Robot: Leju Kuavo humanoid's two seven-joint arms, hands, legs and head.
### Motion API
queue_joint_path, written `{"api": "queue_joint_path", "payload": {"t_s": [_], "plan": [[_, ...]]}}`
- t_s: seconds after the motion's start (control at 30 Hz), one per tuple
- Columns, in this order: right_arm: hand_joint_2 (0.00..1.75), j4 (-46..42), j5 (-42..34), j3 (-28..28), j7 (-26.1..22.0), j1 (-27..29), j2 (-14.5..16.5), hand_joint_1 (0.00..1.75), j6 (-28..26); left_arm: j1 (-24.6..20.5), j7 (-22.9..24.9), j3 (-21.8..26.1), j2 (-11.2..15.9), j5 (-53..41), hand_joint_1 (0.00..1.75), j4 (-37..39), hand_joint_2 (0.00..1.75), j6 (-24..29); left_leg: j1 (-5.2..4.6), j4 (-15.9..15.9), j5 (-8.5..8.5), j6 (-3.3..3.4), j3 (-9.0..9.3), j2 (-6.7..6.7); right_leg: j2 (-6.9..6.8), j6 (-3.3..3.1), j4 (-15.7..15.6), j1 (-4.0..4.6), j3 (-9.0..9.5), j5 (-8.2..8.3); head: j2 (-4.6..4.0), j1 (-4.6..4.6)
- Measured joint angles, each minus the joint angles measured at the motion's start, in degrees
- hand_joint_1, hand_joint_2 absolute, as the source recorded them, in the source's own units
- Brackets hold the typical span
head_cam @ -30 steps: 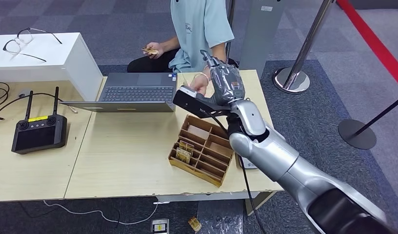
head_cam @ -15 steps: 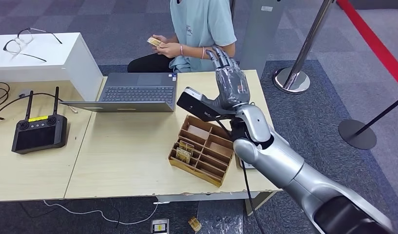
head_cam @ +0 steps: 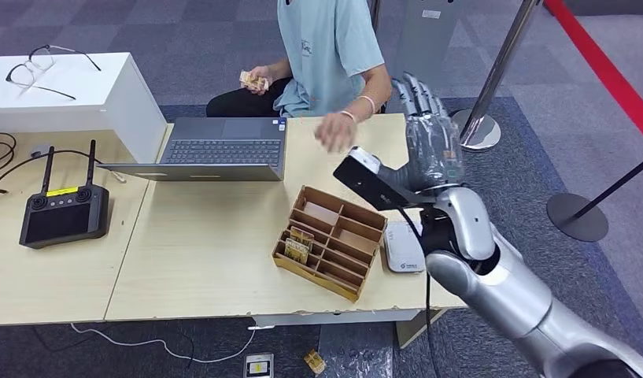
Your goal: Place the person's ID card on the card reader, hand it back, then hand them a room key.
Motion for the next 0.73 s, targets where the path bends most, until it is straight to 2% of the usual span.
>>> {"api": "queue_joint_path", "payload": {"t_s": [0.23, 0.43, 0.6, 0.73], "plan": [[1.75, -10.70, -0.01, -10.08, 0.44, 9.63, -7.07, 0.00, 1.44, 0.08, -0.89, 0.11, 0.24, 0.59, 0.00, 0.01, 1.75, 0.31, 0.00, 0.02, -0.02, 0.01, 0.00, -0.03, -0.01, 0.02, -0.02, 0.00, 0.01, 0.00, 0.00, 0.00], [1.75, -16.85, -0.17, -21.15, 0.50, 20.46, -11.65, 0.00, -2.42, 0.09, -1.01, 0.40, 0.46, 1.00, 0.00, 0.03, 1.75, 0.50, 0.00, 0.00, -0.03, 0.00, -0.01, -0.03, -0.01, 0.03, -0.03, 0.00, 0.00, -0.01, -0.01, 0.00], [1.75, -18.94, -2.59, -30.69, -0.27, 30.93, -13.57, 0.00, -8.75, 0.11, -0.30, 1.27, 0.46, 2.15, 0.00, 0.03, 1.75, 0.70, 0.00, -0.03, -0.05, 0.00, -0.02, -0.03, -0.01, 0.02, -0.03, 0.01, 0.00, -0.01, 0.00, 0.00], [1.75, -19.05, -3.66, -36.55, -1.09, 37.76, -13.91, 0.00, -11.59, 0.12, 0.85, 1.69, 0.46, 2.88, 0.00, 0.05, 1.75, 0.68, -0.01, -0.04, -0.05, 0.01, -0.02, -0.03, -0.01, 0.02, -0.03, 0.00, -0.01, -0.02, 0.00, 0.00]]}}
